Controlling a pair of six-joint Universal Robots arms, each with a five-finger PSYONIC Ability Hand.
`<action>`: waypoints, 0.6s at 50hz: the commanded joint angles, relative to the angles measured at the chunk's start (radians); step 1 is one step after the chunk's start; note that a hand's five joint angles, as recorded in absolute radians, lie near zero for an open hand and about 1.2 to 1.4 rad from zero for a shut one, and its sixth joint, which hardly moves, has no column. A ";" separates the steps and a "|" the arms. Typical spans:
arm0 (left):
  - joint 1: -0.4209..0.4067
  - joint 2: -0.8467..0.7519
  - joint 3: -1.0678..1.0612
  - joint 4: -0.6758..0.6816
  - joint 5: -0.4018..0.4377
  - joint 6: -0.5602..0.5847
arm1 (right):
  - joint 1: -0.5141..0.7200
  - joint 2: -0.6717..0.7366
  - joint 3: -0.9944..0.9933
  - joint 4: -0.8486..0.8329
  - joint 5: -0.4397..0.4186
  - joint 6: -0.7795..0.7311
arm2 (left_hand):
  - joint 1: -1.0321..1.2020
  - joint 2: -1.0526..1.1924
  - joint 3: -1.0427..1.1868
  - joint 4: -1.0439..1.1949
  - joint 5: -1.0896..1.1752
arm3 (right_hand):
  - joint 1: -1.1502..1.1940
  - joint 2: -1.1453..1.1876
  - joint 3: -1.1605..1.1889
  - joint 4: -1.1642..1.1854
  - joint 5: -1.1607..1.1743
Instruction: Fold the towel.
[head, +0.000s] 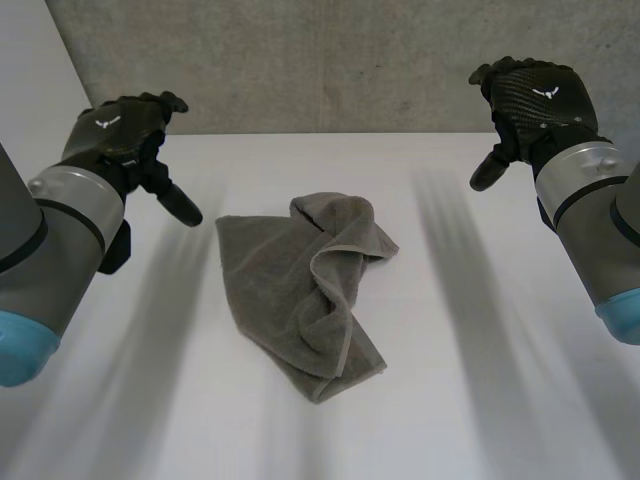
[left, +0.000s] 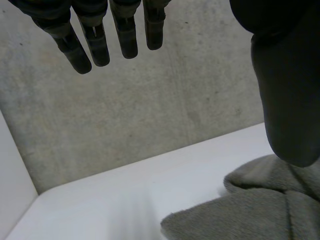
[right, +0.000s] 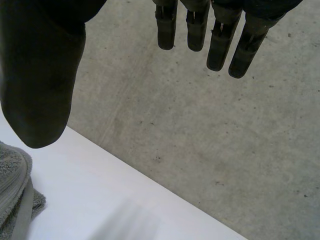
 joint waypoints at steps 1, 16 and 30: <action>-0.058 0.005 -0.057 -0.005 0.023 -0.057 | 0.000 0.009 -0.027 0.015 -0.054 -0.045 | -0.054 -0.049 -0.039 -0.054 -0.190 | -0.049 -0.065 -0.066 -0.074 -0.057; -0.219 -0.179 -0.177 0.007 0.052 -0.322 | 0.024 0.326 -0.188 0.158 -0.443 -0.353 | -0.049 -0.043 -0.033 -0.049 -0.184 | -0.049 -0.065 -0.066 -0.074 -0.057; -0.285 -0.403 -0.062 0.053 0.048 -0.463 | 0.129 0.570 -0.372 0.152 -0.288 -0.407 | -0.028 -0.023 -0.013 -0.028 -0.163 | 0.201 0.185 0.185 0.176 0.193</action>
